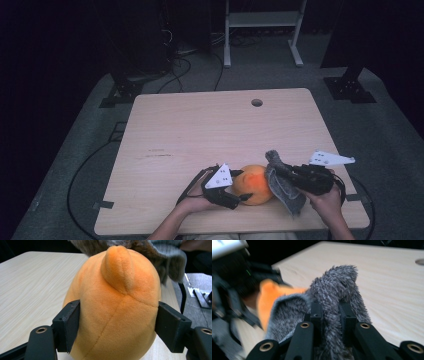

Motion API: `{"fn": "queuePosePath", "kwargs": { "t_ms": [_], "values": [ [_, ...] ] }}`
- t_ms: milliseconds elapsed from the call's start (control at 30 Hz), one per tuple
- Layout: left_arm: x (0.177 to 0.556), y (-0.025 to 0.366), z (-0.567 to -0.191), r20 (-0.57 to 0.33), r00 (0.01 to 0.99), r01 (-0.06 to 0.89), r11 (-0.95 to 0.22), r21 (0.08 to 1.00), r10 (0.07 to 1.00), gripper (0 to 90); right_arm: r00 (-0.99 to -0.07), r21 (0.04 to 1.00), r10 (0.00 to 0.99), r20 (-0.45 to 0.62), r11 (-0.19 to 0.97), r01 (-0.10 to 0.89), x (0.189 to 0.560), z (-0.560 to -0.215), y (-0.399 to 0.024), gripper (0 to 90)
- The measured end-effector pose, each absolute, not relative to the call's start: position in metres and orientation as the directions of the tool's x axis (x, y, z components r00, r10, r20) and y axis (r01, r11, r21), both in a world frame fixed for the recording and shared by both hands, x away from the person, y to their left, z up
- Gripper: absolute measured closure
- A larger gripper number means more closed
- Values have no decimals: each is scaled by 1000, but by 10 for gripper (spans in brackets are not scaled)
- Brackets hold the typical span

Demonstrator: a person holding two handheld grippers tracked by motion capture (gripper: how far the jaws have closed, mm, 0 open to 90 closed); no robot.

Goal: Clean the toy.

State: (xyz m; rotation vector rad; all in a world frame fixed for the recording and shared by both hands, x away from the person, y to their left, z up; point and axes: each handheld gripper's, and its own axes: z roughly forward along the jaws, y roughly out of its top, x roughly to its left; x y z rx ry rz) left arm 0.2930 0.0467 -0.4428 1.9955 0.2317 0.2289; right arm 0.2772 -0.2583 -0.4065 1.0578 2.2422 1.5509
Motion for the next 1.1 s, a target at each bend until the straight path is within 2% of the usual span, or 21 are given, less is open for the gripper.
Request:
{"fn": "queuePosePath", "kwargs": {
  "t_ms": [100,200,267,367,567,667,767,833,900,967,1100],
  "values": [
    [295,48,-443,40,961,79,-410,908,273,263,-693,859,678,246,179,480,285,-417,-263,760],
    [297,52,-443,25,960,93,-404,910,277,262,-650,846,727,221,189,499,285,-418,-270,760],
    [299,54,-443,10,958,108,-395,912,286,262,-664,863,709,237,160,479,280,-413,-270,760],
    [300,54,-444,0,957,118,-389,914,291,262,-717,880,665,210,191,435,276,-407,-258,758],
    [301,55,-444,-11,952,134,-381,915,307,261,-649,835,739,179,235,498,284,-419,-262,758],
    [302,54,-445,-15,946,141,-368,919,325,253,-680,867,711,179,213,450,277,-408,-256,758],
    [302,52,-445,-7,947,134,-378,916,320,197,-711,874,692,126,261,409,274,-403,-243,757],
    [303,51,-445,-11,945,138,-368,920,328,114,-712,869,687,149,254,426,277,-408,-244,757],
    [306,50,-448,-26,944,154,-370,916,328,69,-709,866,684,171,239,440,279,-410,-249,757],
    [307,48,-450,-37,948,162,-380,911,315,76,-704,864,688,179,232,446,279,-411,-251,756],
    [301,45,-447,33,951,96,-394,914,308,243,-713,892,686,145,222,395,271,-397,-241,758]
  ]
}}
